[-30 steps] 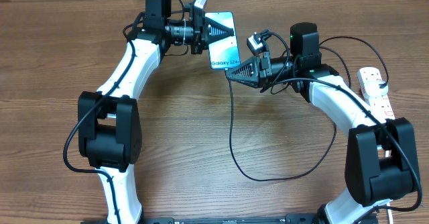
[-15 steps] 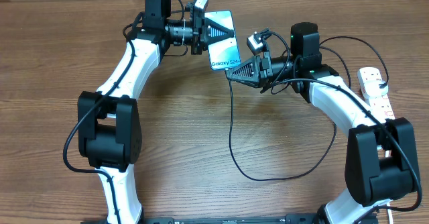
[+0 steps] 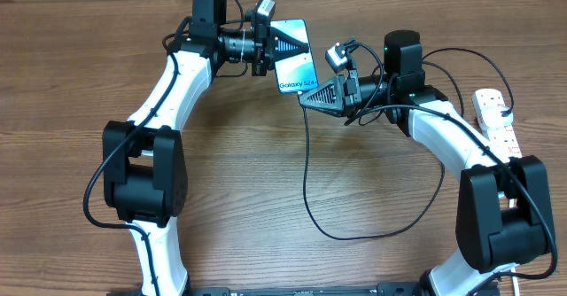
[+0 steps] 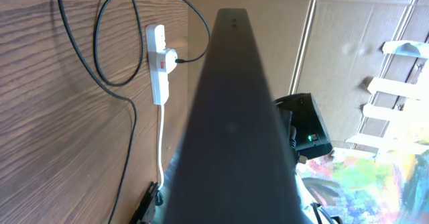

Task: Plug charger to phone and switch on socket

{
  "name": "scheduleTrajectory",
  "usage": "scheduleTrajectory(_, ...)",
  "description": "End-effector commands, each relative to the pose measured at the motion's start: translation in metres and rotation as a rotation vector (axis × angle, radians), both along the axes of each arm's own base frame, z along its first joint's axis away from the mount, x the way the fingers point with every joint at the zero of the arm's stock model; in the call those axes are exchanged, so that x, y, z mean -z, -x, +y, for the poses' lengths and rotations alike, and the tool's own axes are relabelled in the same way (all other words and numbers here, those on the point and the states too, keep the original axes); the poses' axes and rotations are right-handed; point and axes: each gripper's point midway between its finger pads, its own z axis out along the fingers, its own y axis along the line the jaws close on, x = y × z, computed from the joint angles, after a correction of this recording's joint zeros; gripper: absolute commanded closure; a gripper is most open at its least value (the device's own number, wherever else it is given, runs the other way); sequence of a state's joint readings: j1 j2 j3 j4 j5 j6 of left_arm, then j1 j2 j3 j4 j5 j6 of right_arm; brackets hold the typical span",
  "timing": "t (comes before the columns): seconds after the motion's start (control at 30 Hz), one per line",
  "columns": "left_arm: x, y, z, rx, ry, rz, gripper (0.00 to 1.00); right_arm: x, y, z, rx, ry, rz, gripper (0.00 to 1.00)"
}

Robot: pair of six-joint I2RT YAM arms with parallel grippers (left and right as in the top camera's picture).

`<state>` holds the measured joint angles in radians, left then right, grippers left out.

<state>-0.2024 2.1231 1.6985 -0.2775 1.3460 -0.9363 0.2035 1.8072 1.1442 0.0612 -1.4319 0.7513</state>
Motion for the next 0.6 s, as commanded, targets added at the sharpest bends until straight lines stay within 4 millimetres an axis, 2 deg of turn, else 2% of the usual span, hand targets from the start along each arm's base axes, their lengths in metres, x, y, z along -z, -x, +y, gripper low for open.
scheduleTrajectory(0.0, -0.0311, 0.0714, -0.0473, 0.307, 0.149, 0.036, 0.96, 0.0006, -0.0426, -0.0044, 0.211, 0.095, -0.109, 0.96)
scheduleTrajectory(0.5, -0.0311, 0.0771, -0.0542, 0.326, 0.150, 0.027, 0.96, 0.0040, -0.0510, -0.0063, 0.266, 0.118, -0.053, 0.96)
scheduleTrajectory(0.53, -0.0311, 0.0771, -0.0542, 0.326, 0.150, 0.027, 0.96, 0.0039, -0.0508, -0.0062, 0.265, 0.117, -0.053, 0.83)
scheduleTrajectory(0.57, -0.0311, 0.0771, -0.0542, 0.326, 0.150, 0.027, 0.96, 0.0036, -0.0501, -0.0061, 0.262, 0.115, -0.053, 0.61)
